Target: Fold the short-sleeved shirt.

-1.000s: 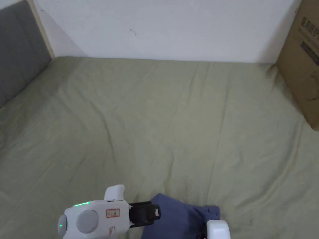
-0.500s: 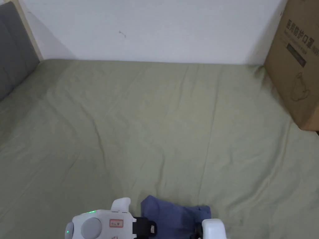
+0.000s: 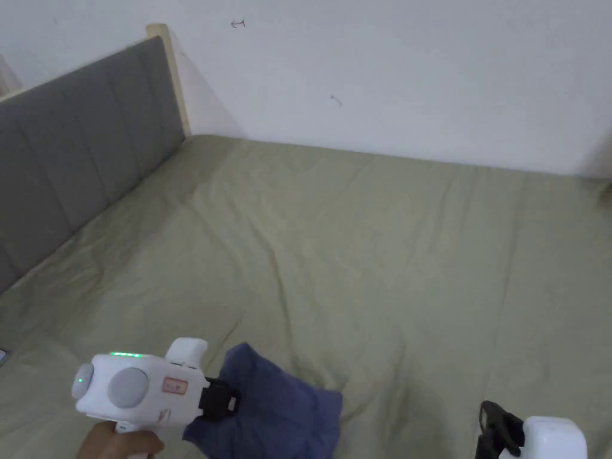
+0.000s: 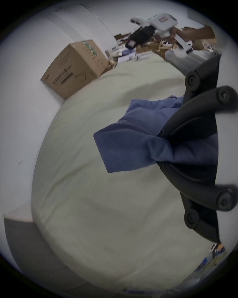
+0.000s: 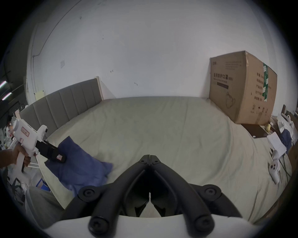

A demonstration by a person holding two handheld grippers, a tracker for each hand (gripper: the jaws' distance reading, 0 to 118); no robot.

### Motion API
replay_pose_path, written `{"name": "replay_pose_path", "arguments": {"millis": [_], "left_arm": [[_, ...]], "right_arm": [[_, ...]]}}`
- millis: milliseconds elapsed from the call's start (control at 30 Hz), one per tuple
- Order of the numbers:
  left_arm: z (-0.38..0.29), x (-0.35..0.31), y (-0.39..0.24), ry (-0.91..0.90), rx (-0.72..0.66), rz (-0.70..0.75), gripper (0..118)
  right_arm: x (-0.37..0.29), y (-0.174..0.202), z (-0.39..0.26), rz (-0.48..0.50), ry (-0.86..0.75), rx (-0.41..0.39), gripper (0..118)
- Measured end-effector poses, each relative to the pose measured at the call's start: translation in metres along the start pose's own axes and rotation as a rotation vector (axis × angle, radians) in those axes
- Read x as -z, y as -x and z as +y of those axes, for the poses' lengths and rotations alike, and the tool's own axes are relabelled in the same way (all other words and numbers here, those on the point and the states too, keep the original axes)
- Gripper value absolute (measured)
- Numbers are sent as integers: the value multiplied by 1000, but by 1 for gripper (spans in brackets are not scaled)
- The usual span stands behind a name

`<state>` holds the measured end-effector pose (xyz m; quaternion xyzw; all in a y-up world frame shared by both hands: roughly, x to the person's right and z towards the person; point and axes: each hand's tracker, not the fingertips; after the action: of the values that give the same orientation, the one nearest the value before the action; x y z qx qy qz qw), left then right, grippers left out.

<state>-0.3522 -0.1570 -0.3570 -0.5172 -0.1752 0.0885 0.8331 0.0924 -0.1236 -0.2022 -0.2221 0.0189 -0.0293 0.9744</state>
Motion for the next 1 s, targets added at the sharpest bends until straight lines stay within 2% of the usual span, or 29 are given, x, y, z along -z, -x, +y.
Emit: {"name": "replay_pose_path", "arguments": {"millis": [100, 333, 400, 567, 633, 667, 700, 733, 800, 833, 1000], "left_arm": [[18, -21, 52, -11, 28, 129, 16], [46, -51, 169, -17, -83, 336, 16], [47, -52, 182, 11, -135, 391, 16], [39, -42, 202, 53, -241, 343, 16], [40, -40, 201, 43, -232, 363, 18], [39, -41, 199, 28, -216, 382, 23], [39, -42, 194, 26, -211, 408, 33], [38, -46, 190, 21, -208, 408, 52], [42, -55, 188, 1, -213, 399, 70], [43, -62, 183, -22, -222, 378, 74], [49, -102, 145, -108, -180, 373, 75]], "right_arm": [[7, 13, 11, 5, -22, -22, 0], [32, 36, 27, 28, -34, -53, 0], [39, 40, 29, 28, -32, -57, 0], [50, 40, 33, 13, -27, -44, 0], [52, 39, 34, 4, -23, -50, 0], [52, 38, 35, 1, -20, -51, 0], [51, 36, 36, 2, -19, -49, 0], [49, 34, 37, 1, -20, -44, 0], [44, 29, 39, -8, -30, -39, 0], [40, 26, 41, -12, -36, -34, 0], [17, 11, 59, -42, -88, -24, 0]]}}
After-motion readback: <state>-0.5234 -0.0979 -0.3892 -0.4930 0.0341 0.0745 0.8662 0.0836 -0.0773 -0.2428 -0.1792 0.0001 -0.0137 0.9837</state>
